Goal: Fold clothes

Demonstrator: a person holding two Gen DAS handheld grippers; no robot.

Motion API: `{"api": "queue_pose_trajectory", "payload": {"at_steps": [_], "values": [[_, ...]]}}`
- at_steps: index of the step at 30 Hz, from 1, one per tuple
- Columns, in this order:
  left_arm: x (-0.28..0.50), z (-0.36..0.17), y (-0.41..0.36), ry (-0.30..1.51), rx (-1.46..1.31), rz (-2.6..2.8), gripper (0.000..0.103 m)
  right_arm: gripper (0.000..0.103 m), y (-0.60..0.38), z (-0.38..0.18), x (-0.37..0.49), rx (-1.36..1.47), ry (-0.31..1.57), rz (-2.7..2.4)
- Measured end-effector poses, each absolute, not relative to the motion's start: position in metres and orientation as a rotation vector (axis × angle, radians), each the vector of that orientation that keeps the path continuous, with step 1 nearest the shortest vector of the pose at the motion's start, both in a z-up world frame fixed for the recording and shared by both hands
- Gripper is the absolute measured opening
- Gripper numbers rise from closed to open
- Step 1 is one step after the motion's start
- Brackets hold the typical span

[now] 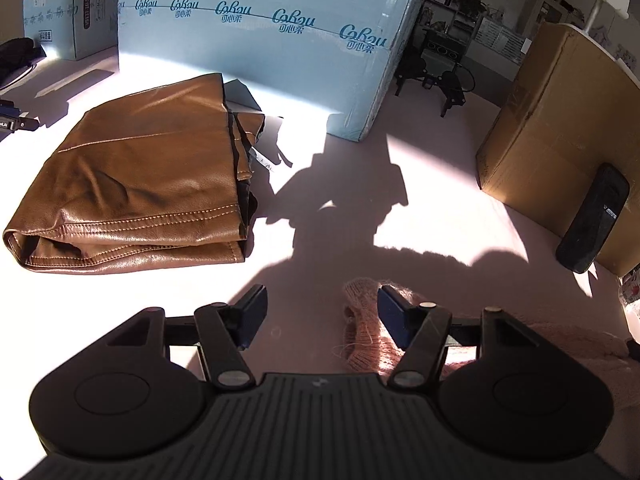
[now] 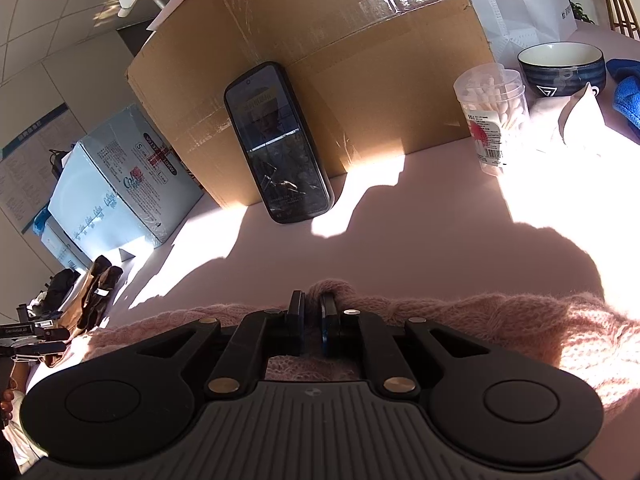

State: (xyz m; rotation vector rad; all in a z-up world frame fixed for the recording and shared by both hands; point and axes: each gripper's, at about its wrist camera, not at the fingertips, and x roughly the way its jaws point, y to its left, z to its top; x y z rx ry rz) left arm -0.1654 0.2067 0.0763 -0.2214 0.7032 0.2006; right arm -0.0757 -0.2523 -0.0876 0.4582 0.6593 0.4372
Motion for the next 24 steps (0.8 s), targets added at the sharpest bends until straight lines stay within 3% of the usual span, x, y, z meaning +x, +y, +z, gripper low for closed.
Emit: {"api": "queue_pose_trajectory", "payload": {"at_steps": [4, 8, 14, 19, 22, 24], "values": [[-0.182, 0.091, 0.182, 0.657, -0.026, 0.126, 0.068, 0.006, -0.252, -0.087, -0.076, 0.459, 0.658, 0.440], [-0.199, 0.088, 0.149, 0.591, 0.277, 0.099, 0.081, 0.006, -0.253, -0.088, -0.077, 0.466, 0.660, 0.448], [-0.200, 0.058, 0.122, 0.586, 0.540, -0.092, 0.081, 0.009, -0.252, -0.087, -0.078, 0.467, 0.662, 0.464], [-0.189, 0.053, 0.103, 0.534, 0.594, -0.230, 0.081, 0.009, -0.253, -0.088, -0.078, 0.469, 0.663, 0.469], [-0.184, 0.045, 0.090, 0.555, 0.675, -0.338, 0.075, 0.010, -0.252, -0.088, -0.078, 0.466, 0.663, 0.473], [-0.176, 0.038, 0.087, 0.587, 0.698, -0.355, 0.060, 0.011, -0.251, -0.087, -0.078, 0.450, 0.661, 0.479]]}}
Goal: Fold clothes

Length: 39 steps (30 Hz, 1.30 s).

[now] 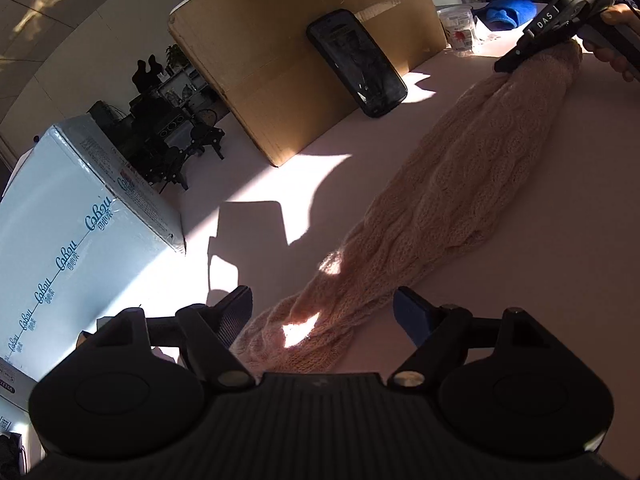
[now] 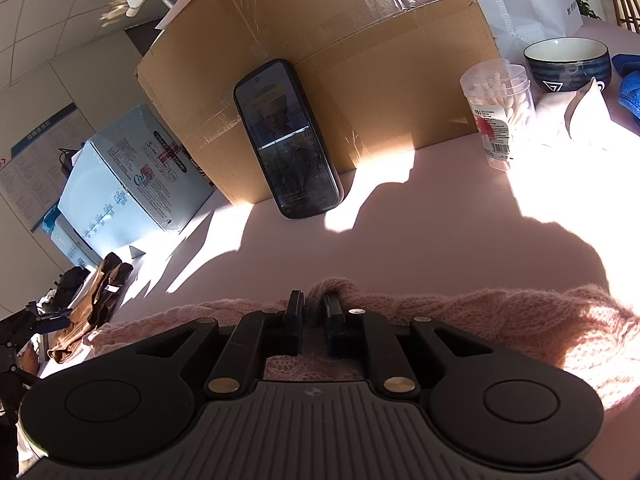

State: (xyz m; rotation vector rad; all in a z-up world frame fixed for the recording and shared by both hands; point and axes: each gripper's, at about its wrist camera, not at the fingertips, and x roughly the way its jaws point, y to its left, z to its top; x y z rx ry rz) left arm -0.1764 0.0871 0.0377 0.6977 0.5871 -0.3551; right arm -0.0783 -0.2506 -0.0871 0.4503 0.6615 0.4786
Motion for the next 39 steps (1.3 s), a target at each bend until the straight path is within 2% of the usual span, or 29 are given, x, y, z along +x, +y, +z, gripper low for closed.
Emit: {"api": "queue_pose_trajectory", "payload": {"at_steps": [3, 6, 9, 18, 21, 26, 34, 38, 39], "values": [[-0.165, 0.030, 0.091, 0.639, 0.695, -0.364, 0.039, 0.013, -0.250, -0.087, -0.079, 0.438, 0.659, 0.484], [-0.158, 0.028, 0.098, 0.662, 0.679, -0.371, 0.026, 0.015, -0.249, -0.087, -0.079, 0.432, 0.657, 0.489], [-0.158, 0.031, 0.101, 0.645, 0.680, -0.353, 0.020, 0.016, -0.249, -0.087, -0.079, 0.427, 0.657, 0.492], [-0.168, 0.057, 0.090, 0.677, 0.698, -0.346, 0.018, 0.017, -0.250, -0.088, -0.079, 0.417, 0.655, 0.499], [-0.162, 0.076, 0.081, 0.790, 0.572, -0.369, 0.019, 0.017, -0.250, -0.088, -0.078, 0.418, 0.655, 0.501], [-0.148, 0.105, 0.093, 0.876, 0.305, -0.411, 0.020, 0.017, -0.250, -0.088, -0.078, 0.416, 0.654, 0.507], [-0.108, 0.073, 0.157, 1.024, 0.215, -0.136, 0.020, 0.017, -0.249, -0.088, -0.079, 0.410, 0.653, 0.511], [-0.117, 0.076, 0.164, 0.972, 0.222, -0.117, 0.021, 0.017, -0.249, -0.088, -0.078, 0.406, 0.652, 0.509], [-0.125, 0.080, 0.160, 0.941, 0.251, -0.141, 0.026, 0.017, -0.249, -0.088, -0.078, 0.405, 0.652, 0.509]]}}
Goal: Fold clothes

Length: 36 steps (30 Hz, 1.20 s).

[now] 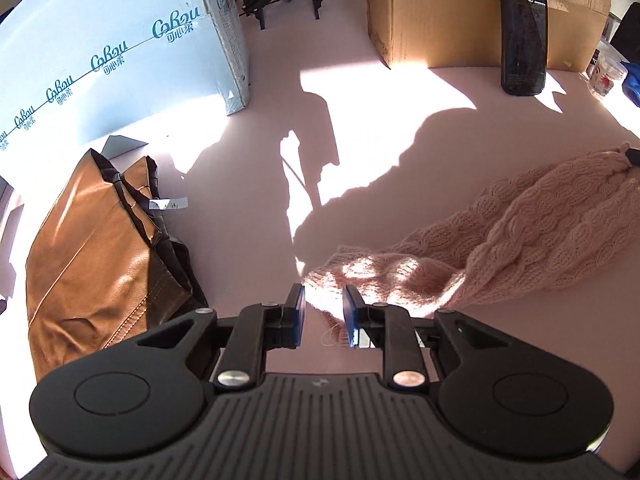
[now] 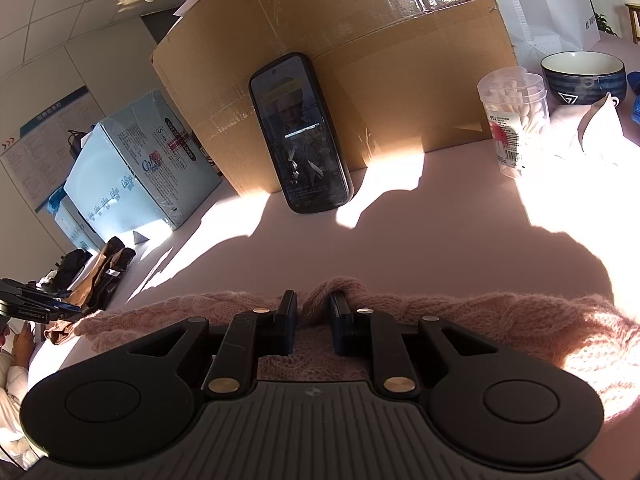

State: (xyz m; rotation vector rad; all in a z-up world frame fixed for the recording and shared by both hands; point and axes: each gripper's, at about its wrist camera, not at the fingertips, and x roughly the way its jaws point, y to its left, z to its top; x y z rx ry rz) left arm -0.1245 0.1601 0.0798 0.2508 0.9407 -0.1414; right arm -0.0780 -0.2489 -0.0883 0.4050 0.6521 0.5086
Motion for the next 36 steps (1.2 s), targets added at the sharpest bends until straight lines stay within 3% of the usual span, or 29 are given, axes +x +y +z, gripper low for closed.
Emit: {"api": "queue_pose_trajectory", "payload": {"at_steps": [1, 2, 3, 4, 7, 22, 24, 28, 32, 34, 35, 36], "values": [[-0.133, 0.084, 0.155, 0.904, 0.294, -0.174, 0.032, 0.017, -0.249, -0.088, -0.078, 0.404, 0.652, 0.508], [-0.138, 0.087, 0.151, 0.875, 0.332, -0.198, 0.053, 0.017, -0.249, -0.088, -0.078, 0.403, 0.652, 0.508], [-0.146, 0.091, 0.144, 0.830, 0.393, -0.228, 0.081, 0.017, -0.249, -0.088, -0.078, 0.402, 0.651, 0.509], [-0.154, 0.093, 0.138, 0.774, 0.458, -0.259, 0.090, 0.017, -0.249, -0.088, -0.079, 0.401, 0.651, 0.509], [-0.171, 0.098, 0.128, 0.666, 0.570, -0.342, 0.091, 0.017, -0.249, -0.088, -0.079, 0.398, 0.649, 0.510], [-0.172, 0.067, 0.125, 0.712, 0.662, -0.419, 0.090, 0.021, -0.247, -0.089, -0.081, 0.382, 0.642, 0.522], [-0.170, 0.066, 0.124, 0.719, 0.650, -0.429, 0.084, 0.022, -0.247, -0.089, -0.081, 0.381, 0.640, 0.524], [-0.161, 0.058, 0.120, 0.752, 0.636, -0.480, 0.081, 0.031, -0.246, -0.088, -0.081, 0.373, 0.637, 0.541], [-0.156, 0.046, 0.106, 0.768, 0.706, -0.508, 0.065, 0.038, -0.239, -0.087, -0.084, 0.330, 0.629, 0.555], [-0.153, 0.041, 0.104, 0.782, 0.733, -0.513, 0.043, 0.038, -0.238, -0.086, -0.085, 0.317, 0.625, 0.553], [-0.150, 0.039, 0.105, 0.793, 0.735, -0.505, 0.024, 0.038, -0.238, -0.086, -0.085, 0.318, 0.625, 0.553], [-0.147, 0.037, 0.107, 0.805, 0.734, -0.493, 0.017, 0.038, -0.238, -0.086, -0.085, 0.319, 0.626, 0.555]]}}
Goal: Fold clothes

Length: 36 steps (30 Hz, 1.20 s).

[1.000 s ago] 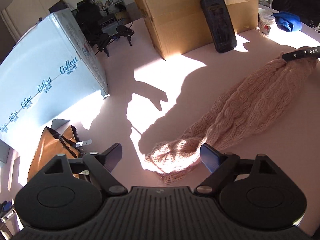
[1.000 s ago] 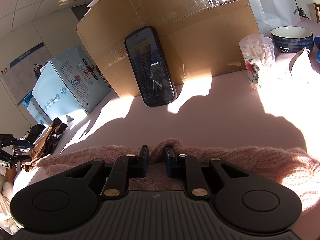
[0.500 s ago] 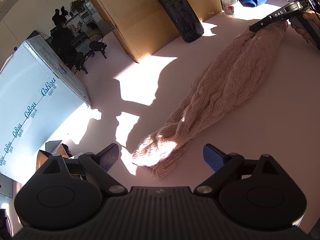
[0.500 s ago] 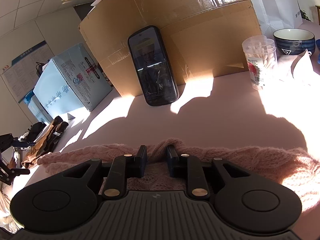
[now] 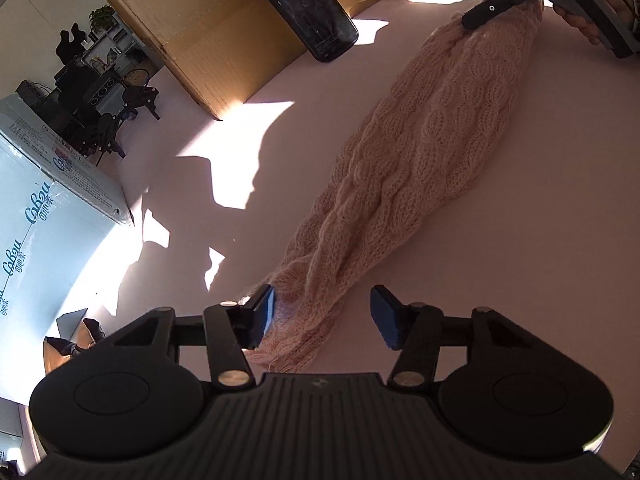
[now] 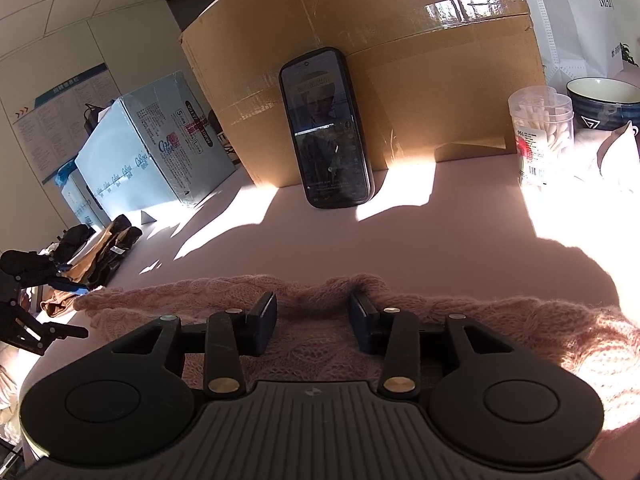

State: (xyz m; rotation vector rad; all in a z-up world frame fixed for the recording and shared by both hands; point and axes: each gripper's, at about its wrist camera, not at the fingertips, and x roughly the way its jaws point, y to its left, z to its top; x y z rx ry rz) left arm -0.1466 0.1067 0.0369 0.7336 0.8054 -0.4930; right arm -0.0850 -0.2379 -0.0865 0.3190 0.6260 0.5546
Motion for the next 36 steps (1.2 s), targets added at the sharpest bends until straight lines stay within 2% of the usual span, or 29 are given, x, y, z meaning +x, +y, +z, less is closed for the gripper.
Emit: {"api": "queue_pose_trajectory", "payload": {"at_steps": [10, 22, 29, 36], "values": [[-0.154, 0.047, 0.112, 0.762, 0.719, -0.457, 0.011, 0.038, -0.237, -0.086, -0.085, 0.314, 0.626, 0.559], [-0.119, 0.112, 0.108, 1.061, 0.333, -0.607, 0.014, 0.038, -0.237, -0.087, -0.084, 0.299, 0.625, 0.570], [-0.062, 0.066, 0.155, 1.252, 0.262, -0.332, 0.015, 0.038, -0.237, -0.087, -0.085, 0.293, 0.622, 0.570], [-0.044, 0.040, 0.184, 1.298, 0.408, -0.172, 0.023, 0.039, -0.236, -0.087, -0.083, 0.279, 0.618, 0.564]]}}
